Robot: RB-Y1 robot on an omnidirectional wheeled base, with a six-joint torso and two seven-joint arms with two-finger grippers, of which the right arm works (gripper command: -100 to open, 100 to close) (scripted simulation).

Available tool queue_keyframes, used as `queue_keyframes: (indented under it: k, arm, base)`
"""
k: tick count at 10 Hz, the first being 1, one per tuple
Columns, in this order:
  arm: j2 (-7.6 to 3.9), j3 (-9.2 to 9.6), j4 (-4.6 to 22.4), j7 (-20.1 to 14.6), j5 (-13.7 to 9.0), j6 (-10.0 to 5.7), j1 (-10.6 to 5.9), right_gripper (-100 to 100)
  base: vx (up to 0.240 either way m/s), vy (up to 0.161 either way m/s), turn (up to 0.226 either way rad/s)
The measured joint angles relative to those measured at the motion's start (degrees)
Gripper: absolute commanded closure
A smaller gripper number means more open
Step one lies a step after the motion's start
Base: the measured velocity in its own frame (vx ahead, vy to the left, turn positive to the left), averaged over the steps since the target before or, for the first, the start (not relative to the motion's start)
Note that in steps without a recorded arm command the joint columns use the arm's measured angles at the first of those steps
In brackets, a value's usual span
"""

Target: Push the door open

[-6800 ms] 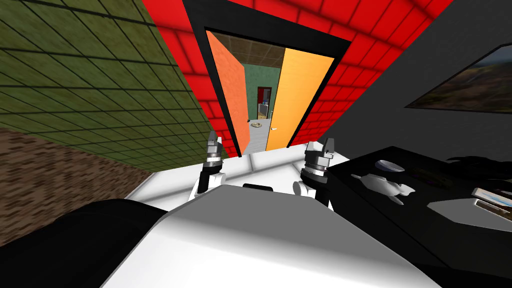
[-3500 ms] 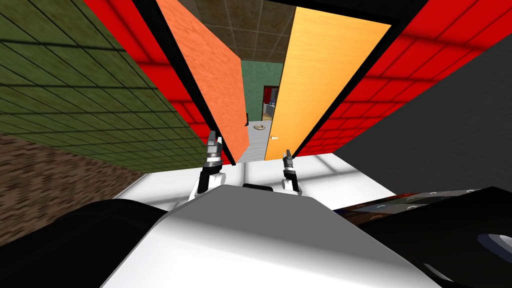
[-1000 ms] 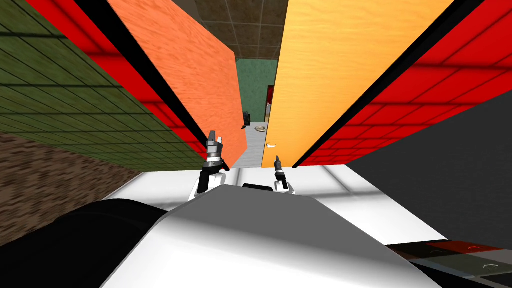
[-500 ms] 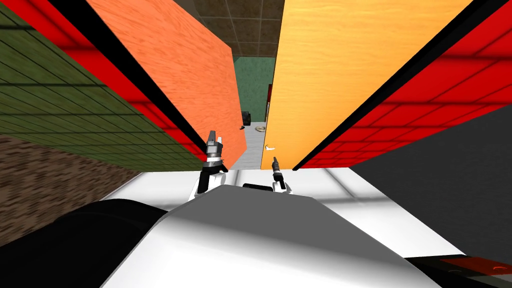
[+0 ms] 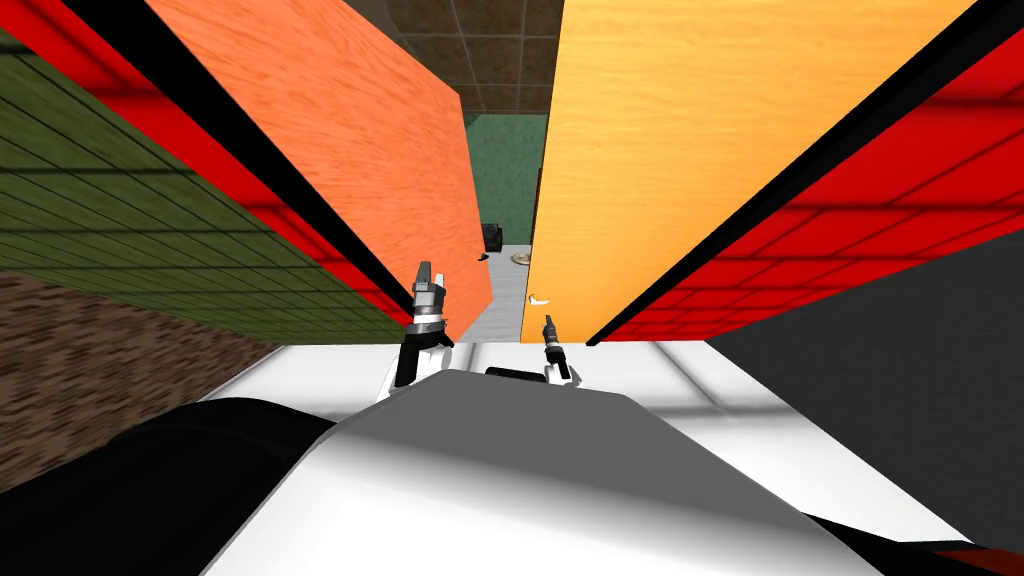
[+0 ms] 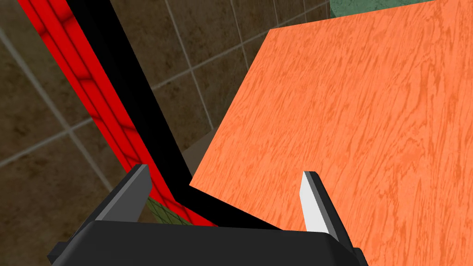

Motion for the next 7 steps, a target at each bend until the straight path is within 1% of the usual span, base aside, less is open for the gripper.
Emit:
queue_keyframes:
  k: [1,2,3,4,5,7]
  arm:
    - [-0.69,-0.2,0.7,0.1,-0.1,-0.28,-0.35,-100]
    - [-1.33,-0.27,0.7,0.2,-0.1,-0.44,-0.29,-100]
    - [-1.79,-0.22,-0.1,0.2,-0.1,-0.2,0.3,-100]
    - [-2.03,-0.37,0.3,0.2,-0.2,-0.4,0.21,-100]
    - [-2.09,-0.56,1.1,0.2,-0.3,-0.93,-0.13,-100]
    - [-1.41,-0.75,1.6,0.2,-0.4,-1.47,-0.12,-100]
  base:
    - [0.219,0.0,0.023]
    - [0.202,0.014,0.03]
    - [0.204,0.05,0.035]
    - [0.21,0.05,0.023]
    - [0.211,0.03,0.021]
    - [0.178,0.011,0.026]
